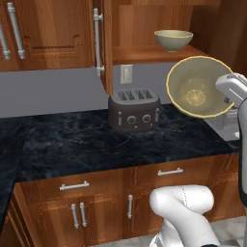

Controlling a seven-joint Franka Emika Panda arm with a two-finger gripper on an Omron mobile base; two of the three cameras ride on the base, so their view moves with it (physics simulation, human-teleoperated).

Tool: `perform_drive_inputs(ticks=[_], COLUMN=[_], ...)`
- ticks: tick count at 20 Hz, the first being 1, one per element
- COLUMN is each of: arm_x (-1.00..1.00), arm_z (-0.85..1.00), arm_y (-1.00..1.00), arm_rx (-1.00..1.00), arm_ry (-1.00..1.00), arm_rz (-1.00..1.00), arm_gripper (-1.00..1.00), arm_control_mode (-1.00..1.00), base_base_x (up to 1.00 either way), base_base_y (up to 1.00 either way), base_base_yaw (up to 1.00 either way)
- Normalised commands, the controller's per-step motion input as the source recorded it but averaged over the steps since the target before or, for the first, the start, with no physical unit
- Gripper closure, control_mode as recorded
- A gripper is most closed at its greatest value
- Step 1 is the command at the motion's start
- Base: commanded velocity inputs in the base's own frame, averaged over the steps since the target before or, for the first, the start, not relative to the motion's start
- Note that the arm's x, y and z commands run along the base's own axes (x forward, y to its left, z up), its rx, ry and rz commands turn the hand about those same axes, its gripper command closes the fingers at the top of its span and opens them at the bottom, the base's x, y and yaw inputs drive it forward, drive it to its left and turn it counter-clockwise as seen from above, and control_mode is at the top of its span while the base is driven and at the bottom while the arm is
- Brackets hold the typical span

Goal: Pick up the bowls from the cabinet and place each bowl in front of a stool on the dining counter.

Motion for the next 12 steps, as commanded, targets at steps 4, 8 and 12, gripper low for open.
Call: perform_drive_inputs(ticks=[4, 8, 12], arm_x=[0.00, 0.00, 0.00], arm_z=[0.00, 0.00, 0.00], arm_y=[0.00, 0.00, 0.00], arm_rx=[0.00, 0.00, 0.00], arm_ry=[0.00, 0.00, 0.00], arm_rz=[0.00, 0.00, 0.00], arm_gripper=[1.00, 1.00, 1.00], arm_control_mode=[1.00, 1.00, 1.00], base_base_x=[-0.70, -0.50, -0.35], base_base_y=[-0.09, -0.23, -0.27], base_base_yaw=[-0.10, -0.28, -0.40])
